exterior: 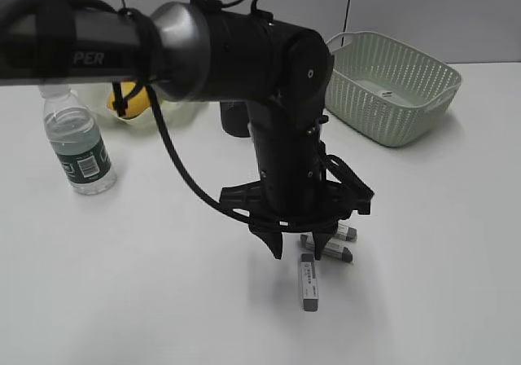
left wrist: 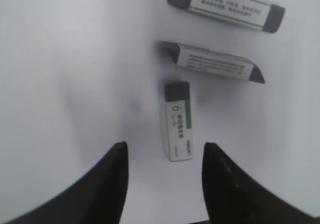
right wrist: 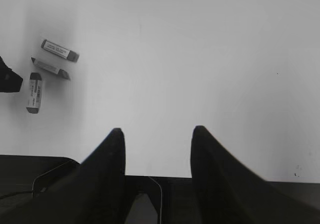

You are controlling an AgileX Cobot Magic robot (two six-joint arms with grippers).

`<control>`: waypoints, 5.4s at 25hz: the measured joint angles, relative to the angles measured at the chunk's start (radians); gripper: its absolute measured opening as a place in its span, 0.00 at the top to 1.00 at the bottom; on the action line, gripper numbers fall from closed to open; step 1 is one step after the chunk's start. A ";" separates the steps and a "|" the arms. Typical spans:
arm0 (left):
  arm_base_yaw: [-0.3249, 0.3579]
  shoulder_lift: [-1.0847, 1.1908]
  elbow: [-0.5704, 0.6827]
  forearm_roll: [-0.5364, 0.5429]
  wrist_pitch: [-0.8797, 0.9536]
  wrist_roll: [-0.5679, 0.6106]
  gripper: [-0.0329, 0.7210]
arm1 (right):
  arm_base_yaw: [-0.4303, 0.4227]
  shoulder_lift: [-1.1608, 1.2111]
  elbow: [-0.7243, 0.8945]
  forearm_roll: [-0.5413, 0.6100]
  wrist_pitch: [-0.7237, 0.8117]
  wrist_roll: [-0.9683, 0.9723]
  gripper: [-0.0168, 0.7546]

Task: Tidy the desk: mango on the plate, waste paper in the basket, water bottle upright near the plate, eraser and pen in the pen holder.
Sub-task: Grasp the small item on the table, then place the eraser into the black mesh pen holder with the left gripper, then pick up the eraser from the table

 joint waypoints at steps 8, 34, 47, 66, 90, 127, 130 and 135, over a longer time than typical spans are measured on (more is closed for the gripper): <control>0.000 0.077 -0.008 -0.077 -0.043 -0.038 0.47 | 0.000 -0.050 0.006 0.001 0.004 0.000 0.52; -0.002 0.068 -0.056 0.052 -0.046 0.048 0.76 | 0.000 -0.120 0.007 0.014 0.010 0.000 0.52; 0.197 -0.232 -0.070 0.271 -0.326 0.140 0.76 | 0.000 -0.110 0.007 0.031 -0.040 0.000 0.52; 0.320 -0.025 -0.070 0.498 -0.882 0.223 0.76 | 0.000 -0.109 0.007 0.032 -0.084 0.000 0.52; 0.366 0.009 -0.070 0.542 -0.828 0.225 0.37 | 0.000 -0.109 0.007 0.032 -0.084 0.000 0.52; 0.735 -0.984 0.231 0.185 0.123 0.767 0.36 | 0.534 0.827 -0.245 0.081 -0.083 -0.545 0.61; 0.735 -1.084 0.362 0.174 0.125 0.767 0.36 | 0.534 0.869 -0.249 0.098 -0.089 -0.552 0.64; 0.735 -1.259 0.564 0.133 0.126 0.767 0.36 | 0.534 0.932 -0.283 0.110 -0.099 -0.560 0.65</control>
